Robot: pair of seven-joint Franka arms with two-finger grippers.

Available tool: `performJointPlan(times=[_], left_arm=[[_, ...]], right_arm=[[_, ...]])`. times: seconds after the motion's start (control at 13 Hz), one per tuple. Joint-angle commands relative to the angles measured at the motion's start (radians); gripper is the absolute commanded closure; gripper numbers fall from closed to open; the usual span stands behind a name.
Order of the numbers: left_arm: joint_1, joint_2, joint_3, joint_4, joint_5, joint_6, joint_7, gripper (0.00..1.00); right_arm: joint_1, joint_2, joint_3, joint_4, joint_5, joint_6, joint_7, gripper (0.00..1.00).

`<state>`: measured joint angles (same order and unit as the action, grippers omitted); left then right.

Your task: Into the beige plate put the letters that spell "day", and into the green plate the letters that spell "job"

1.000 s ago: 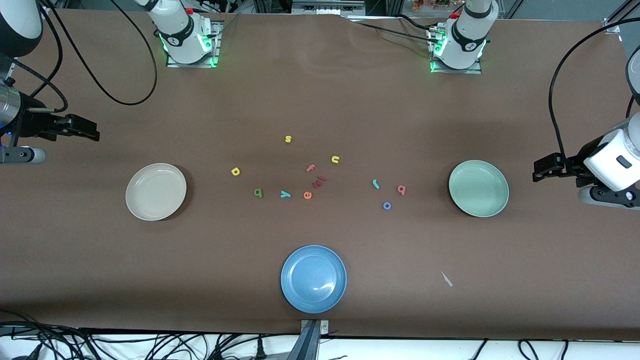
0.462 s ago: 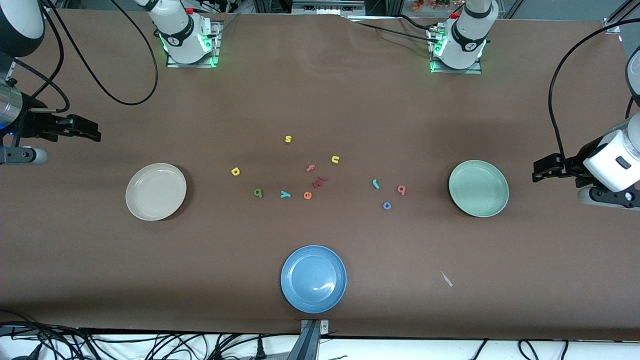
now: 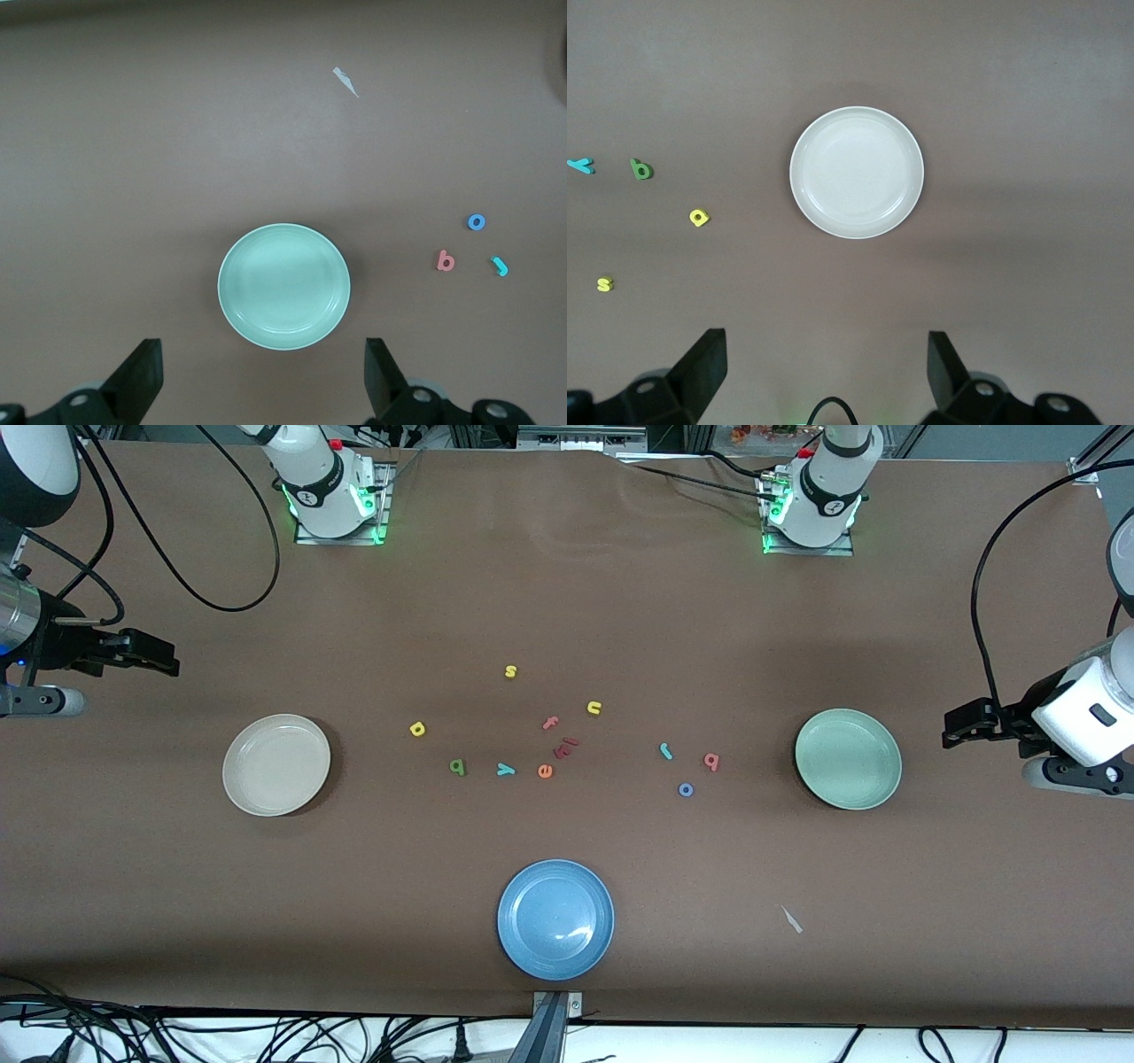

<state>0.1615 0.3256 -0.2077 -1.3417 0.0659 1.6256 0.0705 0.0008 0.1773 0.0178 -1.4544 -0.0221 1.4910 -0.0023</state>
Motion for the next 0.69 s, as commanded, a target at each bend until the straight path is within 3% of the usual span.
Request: performJointPlan(times=[0.0, 0.62], left_arm=[[0.007, 0.000, 0.001, -0.004, 0.008, -0.007, 0.009, 0.00], [0.020, -0.005, 0.001, -0.011, 0.008, -0.015, 0.055, 0.00]], right_arm=[[0.001, -0.002, 0.005, -0.003, -0.018, 0.005, 0.007, 0.00], [0.002, -0.002, 0.005, -0.003, -0.018, 0.003, 0.007, 0.00]])
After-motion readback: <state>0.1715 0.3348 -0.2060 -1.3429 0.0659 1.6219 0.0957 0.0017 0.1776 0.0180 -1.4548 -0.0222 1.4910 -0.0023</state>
